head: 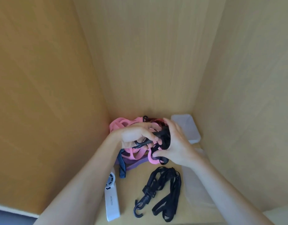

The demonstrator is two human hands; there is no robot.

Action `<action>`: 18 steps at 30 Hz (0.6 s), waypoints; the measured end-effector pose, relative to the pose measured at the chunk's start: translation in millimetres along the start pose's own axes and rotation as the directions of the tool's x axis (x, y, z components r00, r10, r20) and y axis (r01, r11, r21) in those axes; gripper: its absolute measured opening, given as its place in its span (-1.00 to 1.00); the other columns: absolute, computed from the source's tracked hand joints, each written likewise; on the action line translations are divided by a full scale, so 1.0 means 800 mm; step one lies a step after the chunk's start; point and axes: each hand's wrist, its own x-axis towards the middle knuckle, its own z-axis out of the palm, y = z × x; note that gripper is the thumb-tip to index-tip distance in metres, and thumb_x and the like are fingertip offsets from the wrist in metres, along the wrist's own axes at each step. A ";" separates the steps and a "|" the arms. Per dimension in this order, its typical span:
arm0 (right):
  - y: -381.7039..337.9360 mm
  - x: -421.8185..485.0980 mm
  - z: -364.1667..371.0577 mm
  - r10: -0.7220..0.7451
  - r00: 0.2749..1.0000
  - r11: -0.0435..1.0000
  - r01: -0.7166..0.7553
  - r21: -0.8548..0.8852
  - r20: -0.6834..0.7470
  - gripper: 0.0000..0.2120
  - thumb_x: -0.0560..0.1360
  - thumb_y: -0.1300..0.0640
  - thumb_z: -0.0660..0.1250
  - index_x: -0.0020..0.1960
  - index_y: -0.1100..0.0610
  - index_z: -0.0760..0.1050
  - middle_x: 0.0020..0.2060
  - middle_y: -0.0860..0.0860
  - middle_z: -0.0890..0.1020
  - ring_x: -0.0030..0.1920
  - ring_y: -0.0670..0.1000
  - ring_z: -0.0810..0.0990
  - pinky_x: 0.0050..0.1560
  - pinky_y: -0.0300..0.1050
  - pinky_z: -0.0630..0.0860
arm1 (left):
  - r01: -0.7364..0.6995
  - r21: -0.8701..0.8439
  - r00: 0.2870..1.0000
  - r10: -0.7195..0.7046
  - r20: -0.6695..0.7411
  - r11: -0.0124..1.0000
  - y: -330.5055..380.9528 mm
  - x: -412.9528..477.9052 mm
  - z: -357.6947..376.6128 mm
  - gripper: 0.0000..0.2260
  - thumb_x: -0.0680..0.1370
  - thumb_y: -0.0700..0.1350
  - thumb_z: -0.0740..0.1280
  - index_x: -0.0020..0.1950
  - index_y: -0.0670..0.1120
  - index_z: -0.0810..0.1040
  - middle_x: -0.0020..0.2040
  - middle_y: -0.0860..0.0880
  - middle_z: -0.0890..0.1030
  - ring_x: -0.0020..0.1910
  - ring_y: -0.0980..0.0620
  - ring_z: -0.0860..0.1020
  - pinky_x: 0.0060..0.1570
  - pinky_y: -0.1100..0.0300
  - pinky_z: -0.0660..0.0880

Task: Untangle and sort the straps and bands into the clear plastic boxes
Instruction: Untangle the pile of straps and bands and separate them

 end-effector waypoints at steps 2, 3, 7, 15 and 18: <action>0.009 -0.003 0.010 0.024 0.999 0.999 -0.023 -0.024 0.035 0.08 0.18 -0.14 0.65 0.55 0.00 0.17 0.48 -0.10 0.21 0.47 -0.09 0.14 0.44 -0.12 0.18 | -0.036 -0.055 0.999 0.037 0.022 0.998 -0.006 -0.004 0.004 -0.51 0.48 -0.25 0.37 0.39 -0.25 0.36 -0.05 -0.22 0.59 -0.27 -0.05 0.52 -0.35 0.19 0.49; 0.013 -0.004 0.016 0.018 1.000 0.999 -0.017 -0.033 0.019 -0.07 0.22 -0.13 0.63 0.48 0.02 0.30 0.47 -0.09 0.26 0.46 -0.07 0.19 0.43 -0.11 0.21 | -0.046 -0.073 0.998 0.049 0.039 0.996 -0.010 -0.006 0.007 -0.53 0.49 -0.25 0.36 0.38 -0.26 0.36 -0.07 -0.24 0.58 -0.28 -0.06 0.53 -0.33 0.17 0.50; 0.024 -0.009 0.020 0.060 0.996 0.998 -0.057 0.040 -0.072 -0.82 0.40 0.18 0.48 -0.06 0.00 0.55 -0.05 -0.10 0.62 -0.02 -0.06 0.55 0.01 -0.06 0.50 | -0.067 -0.146 0.997 0.072 0.029 0.987 -0.042 -0.014 0.009 -0.60 0.51 -0.26 0.34 0.32 -0.23 0.36 -0.08 -0.28 0.62 -0.27 -0.13 0.55 -0.29 0.09 0.52; 0.020 -0.029 -0.012 0.154 0.988 0.988 -0.154 -0.023 0.019 -0.74 0.43 0.32 0.34 -0.01 -0.02 0.56 -0.15 -0.12 0.63 -0.16 -0.10 0.53 -0.27 -0.40 0.39 | -0.023 -0.261 0.997 0.001 -0.083 0.965 -0.116 -0.037 0.028 -0.61 0.40 -0.39 0.35 0.21 -0.24 0.41 0.03 -0.28 0.60 -0.13 -0.12 0.60 -0.08 0.08 0.60; 0.013 -0.035 -0.020 0.201 0.976 0.979 -0.197 -0.058 0.080 -0.68 0.45 0.37 0.30 0.08 0.03 0.54 -0.11 -0.10 0.62 -0.18 -0.27 0.52 -0.26 -0.49 0.35 | 0.022 -0.212 0.987 -0.056 -0.152 0.977 -0.138 -0.037 0.048 -0.59 0.36 -0.38 0.38 0.18 -0.25 0.41 -0.02 -0.25 0.62 -0.07 -0.10 0.66 0.03 0.07 0.64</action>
